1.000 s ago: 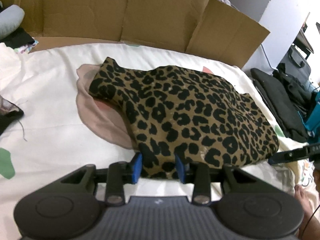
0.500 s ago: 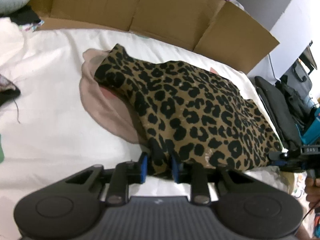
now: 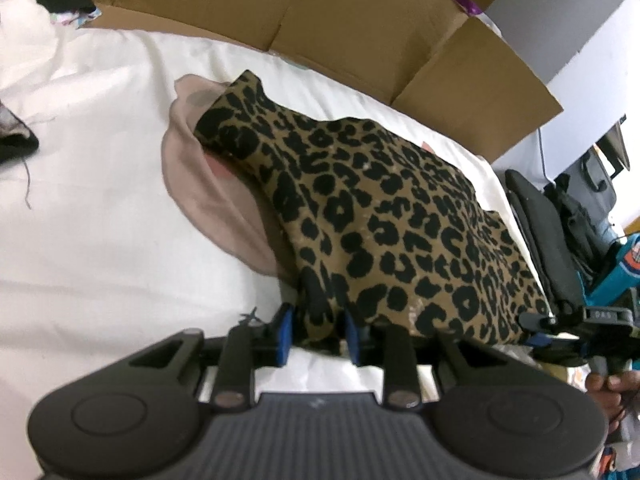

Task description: Fold clothes

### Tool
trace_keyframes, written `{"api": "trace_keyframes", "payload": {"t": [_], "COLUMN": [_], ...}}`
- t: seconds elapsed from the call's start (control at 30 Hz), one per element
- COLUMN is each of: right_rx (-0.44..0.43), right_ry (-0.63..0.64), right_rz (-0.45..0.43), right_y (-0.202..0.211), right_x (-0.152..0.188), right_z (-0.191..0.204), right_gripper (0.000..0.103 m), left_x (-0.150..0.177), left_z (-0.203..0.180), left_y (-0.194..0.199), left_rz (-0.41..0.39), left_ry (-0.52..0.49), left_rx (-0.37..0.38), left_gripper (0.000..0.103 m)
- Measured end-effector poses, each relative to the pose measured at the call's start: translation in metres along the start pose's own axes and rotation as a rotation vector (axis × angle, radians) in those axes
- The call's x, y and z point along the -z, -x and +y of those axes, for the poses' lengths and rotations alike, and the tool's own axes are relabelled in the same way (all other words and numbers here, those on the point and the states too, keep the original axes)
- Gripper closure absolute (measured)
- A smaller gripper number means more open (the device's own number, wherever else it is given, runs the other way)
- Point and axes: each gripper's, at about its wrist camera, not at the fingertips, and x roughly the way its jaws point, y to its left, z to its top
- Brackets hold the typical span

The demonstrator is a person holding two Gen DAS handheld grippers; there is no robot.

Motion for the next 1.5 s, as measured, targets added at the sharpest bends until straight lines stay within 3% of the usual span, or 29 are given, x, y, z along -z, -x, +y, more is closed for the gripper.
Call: {"api": "trace_keyframes", "payload": {"t": [0.03,0.1,0.17,0.27,0.77,0.97,1.5], "right_rx": [-0.002,-0.003,-0.007,-0.021,0.001,0.040,0.067], "right_ry": [-0.001,0.009,0.020,0.037,0.123,0.180,0.196], "right_rz": [0.001,0.000,-0.004,-0.009,0.025,0.052,-0.012], "right_y": [-0.001,-0.001,0.000,0.006,0.032,0.044,0.071], "right_x": [0.000,0.000,0.000,-0.001,0.003,0.007,-0.015], "right_z": [0.000,0.001,0.003,0.007,0.029,0.035,0.042], "right_gripper": [0.077,0.079,0.089,0.092,0.094,0.094,0.096], "left_x": [0.000,0.000,-0.002,-0.004,-0.001,0.015,0.021], "left_z": [0.000,-0.001,-0.003,-0.006,-0.010,-0.021,-0.053], "left_y": [-0.001,-0.002,-0.001,0.002,0.015,0.017,0.010], "left_rz": [-0.001,0.002,0.006,0.010,0.074,0.144,0.263], "left_ry": [0.002,-0.002,-0.007,-0.009,0.039,0.059,0.064], "left_rx": [0.001,-0.001,-0.002,-0.002,-0.028,-0.038,-0.031], "left_gripper": [0.075,0.085,0.088,0.090,0.092,0.092,0.093]}}
